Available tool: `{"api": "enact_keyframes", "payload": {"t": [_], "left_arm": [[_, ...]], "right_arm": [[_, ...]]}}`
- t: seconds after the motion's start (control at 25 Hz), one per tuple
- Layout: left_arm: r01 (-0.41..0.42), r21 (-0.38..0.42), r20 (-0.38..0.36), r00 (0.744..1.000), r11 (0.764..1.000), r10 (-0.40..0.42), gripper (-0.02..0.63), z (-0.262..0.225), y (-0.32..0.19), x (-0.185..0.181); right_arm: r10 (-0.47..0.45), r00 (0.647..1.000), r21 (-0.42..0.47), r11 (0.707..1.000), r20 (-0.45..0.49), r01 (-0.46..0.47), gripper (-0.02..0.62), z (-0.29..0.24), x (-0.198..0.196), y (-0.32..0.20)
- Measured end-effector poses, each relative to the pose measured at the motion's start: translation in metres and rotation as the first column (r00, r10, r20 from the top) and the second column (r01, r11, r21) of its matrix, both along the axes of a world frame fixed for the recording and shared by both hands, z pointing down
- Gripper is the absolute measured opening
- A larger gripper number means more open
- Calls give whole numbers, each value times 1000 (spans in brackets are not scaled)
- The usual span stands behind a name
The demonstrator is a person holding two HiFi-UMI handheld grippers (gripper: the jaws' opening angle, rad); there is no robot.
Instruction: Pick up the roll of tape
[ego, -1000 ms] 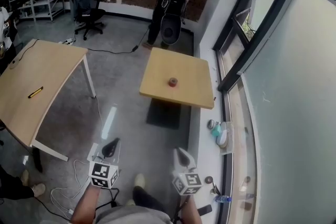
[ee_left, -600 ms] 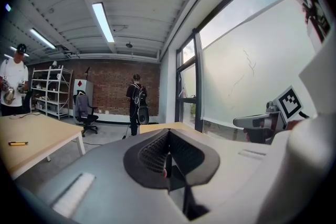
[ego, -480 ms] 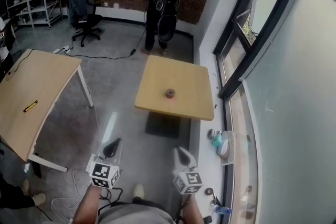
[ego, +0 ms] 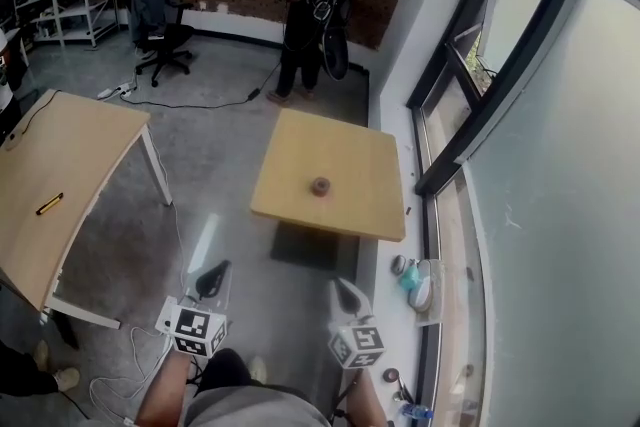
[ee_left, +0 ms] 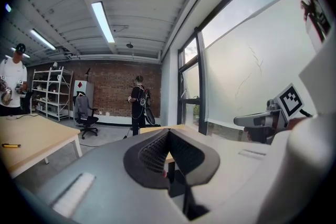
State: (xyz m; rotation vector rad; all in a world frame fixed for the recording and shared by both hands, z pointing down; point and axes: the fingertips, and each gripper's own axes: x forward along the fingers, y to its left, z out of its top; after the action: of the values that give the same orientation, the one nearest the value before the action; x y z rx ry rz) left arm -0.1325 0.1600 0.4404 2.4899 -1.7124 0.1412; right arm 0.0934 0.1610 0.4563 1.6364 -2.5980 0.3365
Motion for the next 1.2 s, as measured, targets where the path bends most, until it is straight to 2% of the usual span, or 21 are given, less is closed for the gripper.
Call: {"api": "enact_keyframes", "payload": {"t": [0.4,0.72,0.92,1.2], "left_arm": [[-27,-13,0,1000,1000,27,0,9,-48,6],[-71,-19,-18,997,997,70,0,18,-120,11],[-107,-33,9,994,994,108,0,29,-167,23],[-129,-38,12,992,991,129,0,48,-223,29]], "right_arm": [[37,999,-21,999,-5,-37,14,11,10,-36],[73,997,-26,997,-24,-74,14,22,14,-92],[118,993,-19,993,-20,-118,14,21,19,-133],[134,990,-66,988,-48,-137,14,63,27,-183]]}}
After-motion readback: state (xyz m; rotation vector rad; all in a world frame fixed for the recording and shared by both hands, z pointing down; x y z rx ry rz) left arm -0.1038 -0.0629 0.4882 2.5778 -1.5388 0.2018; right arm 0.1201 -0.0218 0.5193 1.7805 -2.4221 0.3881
